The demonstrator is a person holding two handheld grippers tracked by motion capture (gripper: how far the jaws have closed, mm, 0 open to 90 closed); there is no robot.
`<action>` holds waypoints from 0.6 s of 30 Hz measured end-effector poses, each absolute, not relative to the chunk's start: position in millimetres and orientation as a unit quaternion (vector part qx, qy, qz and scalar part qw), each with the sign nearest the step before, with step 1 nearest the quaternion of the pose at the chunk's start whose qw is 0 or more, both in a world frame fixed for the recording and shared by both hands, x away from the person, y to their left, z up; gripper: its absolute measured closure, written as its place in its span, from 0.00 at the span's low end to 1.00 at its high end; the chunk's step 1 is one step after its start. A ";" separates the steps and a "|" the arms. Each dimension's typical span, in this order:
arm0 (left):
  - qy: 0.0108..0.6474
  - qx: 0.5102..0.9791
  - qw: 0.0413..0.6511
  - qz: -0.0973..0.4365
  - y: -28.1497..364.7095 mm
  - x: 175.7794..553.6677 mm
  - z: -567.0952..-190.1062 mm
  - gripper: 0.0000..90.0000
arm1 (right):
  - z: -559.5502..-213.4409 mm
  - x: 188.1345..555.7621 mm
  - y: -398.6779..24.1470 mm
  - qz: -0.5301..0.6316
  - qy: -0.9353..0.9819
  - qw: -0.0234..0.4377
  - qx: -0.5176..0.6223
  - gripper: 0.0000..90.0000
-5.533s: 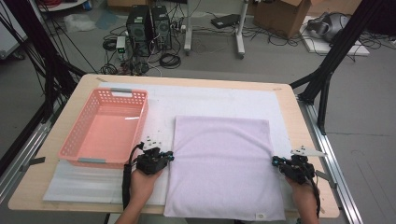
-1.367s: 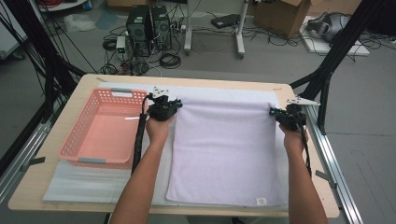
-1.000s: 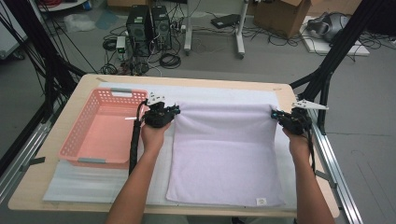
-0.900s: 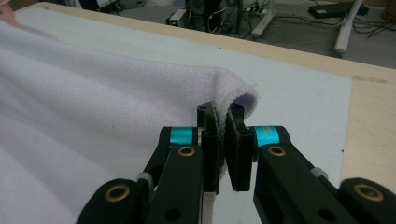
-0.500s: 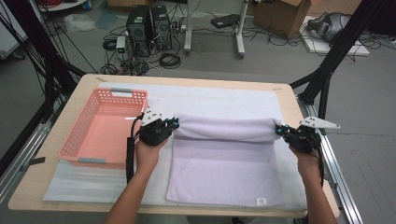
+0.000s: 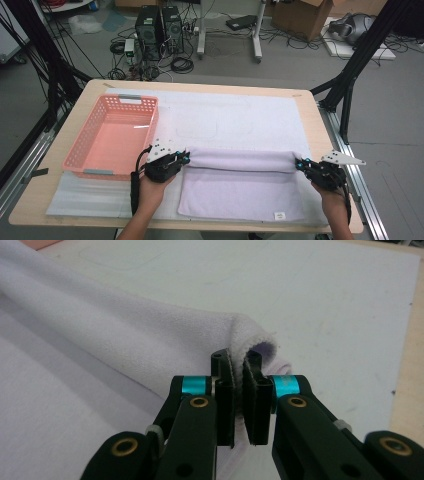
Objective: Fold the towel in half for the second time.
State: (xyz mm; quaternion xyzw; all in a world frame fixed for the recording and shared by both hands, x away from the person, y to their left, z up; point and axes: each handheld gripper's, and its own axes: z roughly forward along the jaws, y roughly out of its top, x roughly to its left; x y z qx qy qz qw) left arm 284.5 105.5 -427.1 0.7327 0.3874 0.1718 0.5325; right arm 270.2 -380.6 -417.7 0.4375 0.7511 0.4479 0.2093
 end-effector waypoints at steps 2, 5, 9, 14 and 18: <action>0.388 0.733 0.533 0.168 107.3 280.2 -430.3 0.95 | -420.5 265.1 -379.9 0.446 0.752 0.205 0.440 0.95; 0.387 0.738 0.529 0.162 109.8 275.4 -435.4 0.94 | -426.6 258.5 -379.8 0.438 0.757 0.195 0.444 0.95; 0.382 0.746 0.524 0.154 111.8 271.1 -439.4 0.83 | -434.0 249.2 -380.8 0.430 0.758 0.187 0.453 0.89; 0.385 0.728 0.542 0.166 113.4 275.1 -432.9 0.52 | -425.8 246.4 -388.6 0.436 0.734 0.207 0.477 0.60; 0.389 0.725 0.550 0.142 110.4 288.1 -430.9 0.49 | -416.7 254.2 -385.5 0.444 0.735 0.206 0.470 0.52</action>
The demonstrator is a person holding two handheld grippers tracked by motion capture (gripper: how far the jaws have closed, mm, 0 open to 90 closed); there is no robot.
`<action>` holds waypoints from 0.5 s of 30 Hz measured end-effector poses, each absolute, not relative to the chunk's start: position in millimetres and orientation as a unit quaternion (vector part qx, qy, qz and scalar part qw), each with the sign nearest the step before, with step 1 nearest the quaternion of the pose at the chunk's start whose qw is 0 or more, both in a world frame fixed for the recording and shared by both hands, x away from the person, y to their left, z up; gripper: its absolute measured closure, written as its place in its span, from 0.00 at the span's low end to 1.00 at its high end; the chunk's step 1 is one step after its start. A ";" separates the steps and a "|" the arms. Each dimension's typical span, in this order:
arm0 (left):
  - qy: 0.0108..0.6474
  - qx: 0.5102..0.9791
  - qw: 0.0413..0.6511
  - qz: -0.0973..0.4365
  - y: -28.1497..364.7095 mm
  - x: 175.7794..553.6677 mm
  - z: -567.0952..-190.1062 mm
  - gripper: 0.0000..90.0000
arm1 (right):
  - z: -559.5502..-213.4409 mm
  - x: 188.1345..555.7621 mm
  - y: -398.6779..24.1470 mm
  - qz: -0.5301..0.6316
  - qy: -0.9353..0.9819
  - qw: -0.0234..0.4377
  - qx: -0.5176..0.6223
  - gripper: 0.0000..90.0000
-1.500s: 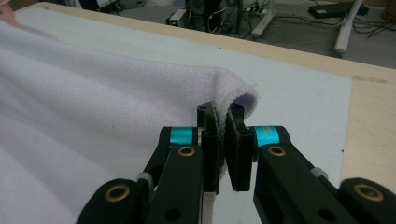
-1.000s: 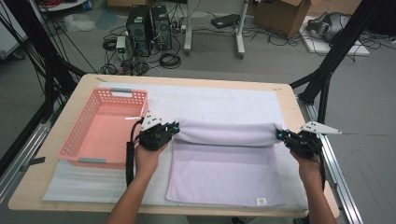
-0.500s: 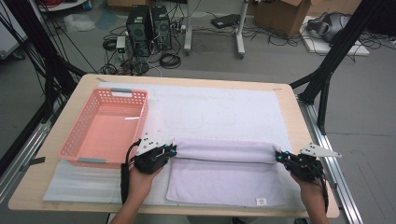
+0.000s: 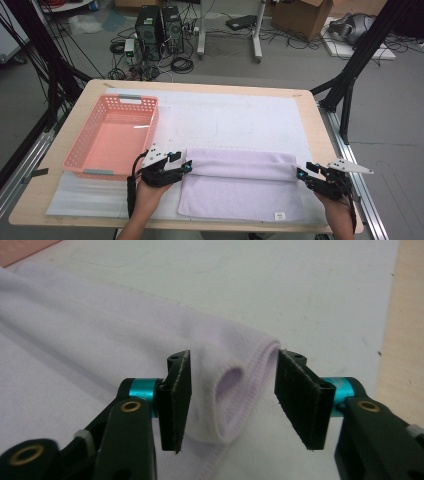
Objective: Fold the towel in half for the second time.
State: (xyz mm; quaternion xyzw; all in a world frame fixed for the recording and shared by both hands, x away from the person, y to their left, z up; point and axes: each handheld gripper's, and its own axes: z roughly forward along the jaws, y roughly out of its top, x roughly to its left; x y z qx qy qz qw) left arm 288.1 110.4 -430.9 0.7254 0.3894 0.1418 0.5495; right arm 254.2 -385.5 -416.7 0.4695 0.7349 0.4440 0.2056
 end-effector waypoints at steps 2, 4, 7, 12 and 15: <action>0.395 0.729 0.542 0.135 106.8 295.3 -434.3 0.49 | -415.0 261.8 -379.8 0.430 0.747 0.207 0.464 0.52; 0.400 0.738 0.529 0.125 103.6 299.7 -438.7 0.51 | -417.1 271.4 -376.2 0.420 0.753 0.198 0.465 0.52; 0.385 0.753 0.521 0.114 100.9 296.3 -443.2 0.76 | -422.1 278.0 -372.8 0.413 0.768 0.183 0.455 0.78; 0.379 0.748 0.533 0.112 104.5 283.8 -444.8 0.95 | -429.6 267.4 -375.7 0.419 0.769 0.177 0.449 0.94; 0.370 0.744 0.543 0.119 106.5 275.5 -441.7 0.95 | -429.0 257.9 -379.7 0.430 0.764 0.176 0.448 0.94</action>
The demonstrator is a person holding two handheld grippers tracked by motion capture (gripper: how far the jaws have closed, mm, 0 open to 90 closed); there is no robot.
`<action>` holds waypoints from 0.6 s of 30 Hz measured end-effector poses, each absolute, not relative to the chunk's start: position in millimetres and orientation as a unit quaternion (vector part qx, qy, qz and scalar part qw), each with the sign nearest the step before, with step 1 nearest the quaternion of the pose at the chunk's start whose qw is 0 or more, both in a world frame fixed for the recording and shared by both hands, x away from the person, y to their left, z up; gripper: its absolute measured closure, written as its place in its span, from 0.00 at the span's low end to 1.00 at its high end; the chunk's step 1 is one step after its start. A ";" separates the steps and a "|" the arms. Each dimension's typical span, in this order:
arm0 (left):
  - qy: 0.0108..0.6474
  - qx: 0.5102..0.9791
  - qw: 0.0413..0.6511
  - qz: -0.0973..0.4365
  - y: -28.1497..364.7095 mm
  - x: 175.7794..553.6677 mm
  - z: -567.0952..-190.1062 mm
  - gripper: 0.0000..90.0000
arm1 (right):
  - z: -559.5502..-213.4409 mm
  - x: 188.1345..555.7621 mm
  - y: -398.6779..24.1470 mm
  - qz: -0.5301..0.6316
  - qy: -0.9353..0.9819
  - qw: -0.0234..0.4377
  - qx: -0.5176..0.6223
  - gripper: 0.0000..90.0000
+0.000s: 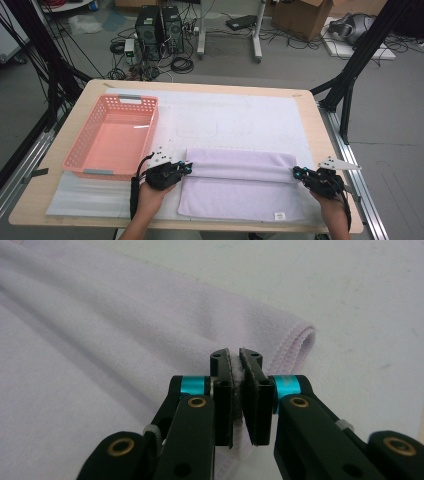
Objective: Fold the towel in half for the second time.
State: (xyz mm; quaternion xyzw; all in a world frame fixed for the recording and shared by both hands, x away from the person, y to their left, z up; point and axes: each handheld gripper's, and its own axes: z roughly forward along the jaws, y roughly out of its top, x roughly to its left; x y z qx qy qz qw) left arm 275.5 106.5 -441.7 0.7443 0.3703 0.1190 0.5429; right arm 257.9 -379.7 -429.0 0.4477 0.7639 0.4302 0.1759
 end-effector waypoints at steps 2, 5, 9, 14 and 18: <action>0.363 0.743 0.548 0.120 107.6 269.7 -440.1 0.95 | -427.1 251.0 -380.9 0.436 0.762 0.177 0.444 0.94; 0.355 0.743 0.554 0.122 110.0 261.3 -438.8 0.94 | -424.4 239.7 -380.6 0.439 0.763 0.182 0.438 0.94; 0.343 0.741 0.562 0.129 113.8 248.0 -440.5 0.94 | -424.3 225.0 -380.2 0.442 0.764 0.184 0.433 0.94; 0.335 0.747 0.560 0.128 115.2 229.8 -442.1 0.94 | -424.6 207.5 -379.2 0.445 0.758 0.188 0.439 0.94; 0.328 0.751 0.559 0.125 117.0 216.2 -442.6 0.94 | -421.1 189.8 -378.9 0.450 0.752 0.197 0.440 0.94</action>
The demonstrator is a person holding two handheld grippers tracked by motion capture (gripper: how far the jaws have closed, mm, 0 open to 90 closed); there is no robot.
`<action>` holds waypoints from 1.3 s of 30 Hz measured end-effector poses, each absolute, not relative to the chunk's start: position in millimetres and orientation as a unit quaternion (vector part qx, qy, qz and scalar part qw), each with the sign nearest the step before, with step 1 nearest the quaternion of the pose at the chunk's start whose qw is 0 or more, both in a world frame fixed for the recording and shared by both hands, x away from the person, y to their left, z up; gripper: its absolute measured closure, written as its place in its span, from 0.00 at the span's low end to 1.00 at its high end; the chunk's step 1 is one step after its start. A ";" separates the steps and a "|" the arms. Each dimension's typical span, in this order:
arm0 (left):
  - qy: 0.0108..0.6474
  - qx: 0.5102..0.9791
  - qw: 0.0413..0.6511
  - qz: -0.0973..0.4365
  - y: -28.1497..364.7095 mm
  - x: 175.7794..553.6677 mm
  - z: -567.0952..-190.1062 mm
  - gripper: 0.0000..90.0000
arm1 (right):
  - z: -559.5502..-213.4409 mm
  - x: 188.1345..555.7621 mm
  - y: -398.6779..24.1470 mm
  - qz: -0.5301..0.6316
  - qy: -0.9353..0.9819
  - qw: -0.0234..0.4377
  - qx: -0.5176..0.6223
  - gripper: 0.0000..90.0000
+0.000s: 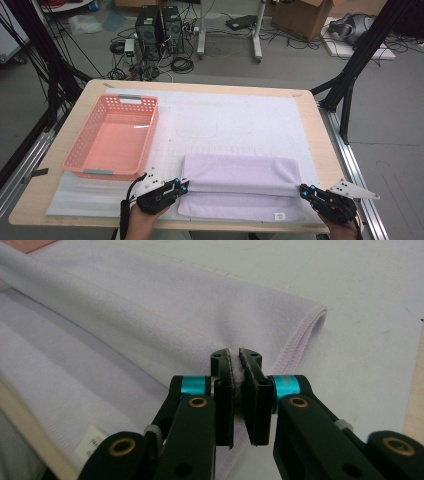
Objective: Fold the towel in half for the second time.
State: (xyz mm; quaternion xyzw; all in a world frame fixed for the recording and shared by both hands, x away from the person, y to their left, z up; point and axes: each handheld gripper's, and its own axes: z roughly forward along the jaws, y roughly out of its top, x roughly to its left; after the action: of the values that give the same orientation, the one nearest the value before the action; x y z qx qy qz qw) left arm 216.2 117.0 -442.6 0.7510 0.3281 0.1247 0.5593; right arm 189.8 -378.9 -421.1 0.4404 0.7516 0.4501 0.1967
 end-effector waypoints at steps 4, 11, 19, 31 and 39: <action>0.321 0.755 0.558 0.121 118.6 204.9 -443.5 0.94 | -422.1 174.0 -379.1 0.449 0.752 0.197 0.440 0.94; 0.318 0.761 0.555 0.112 120.7 191.8 -446.1 0.94 | -423.7 160.9 -375.9 0.443 0.754 0.196 0.443 0.94; 0.320 0.762 0.554 0.099 121.5 188.3 -446.3 0.87 | -428.4 153.9 -375.5 0.430 0.766 0.185 0.441 0.93; 0.368 0.734 0.560 0.109 127.5 194.9 -443.3 0.53 | -420.4 152.0 -380.9 0.435 0.739 0.221 0.465 0.67; 0.372 0.756 0.528 0.107 121.0 198.3 -451.7 0.57 | -435.6 164.9 -365.6 0.396 0.771 0.201 0.456 0.71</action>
State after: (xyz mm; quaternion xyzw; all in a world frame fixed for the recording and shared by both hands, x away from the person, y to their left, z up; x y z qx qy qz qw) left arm 198.3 121.0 -451.7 0.7561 0.3717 0.1075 0.5279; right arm 164.9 -365.6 -435.6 0.4560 0.7714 0.3956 0.2013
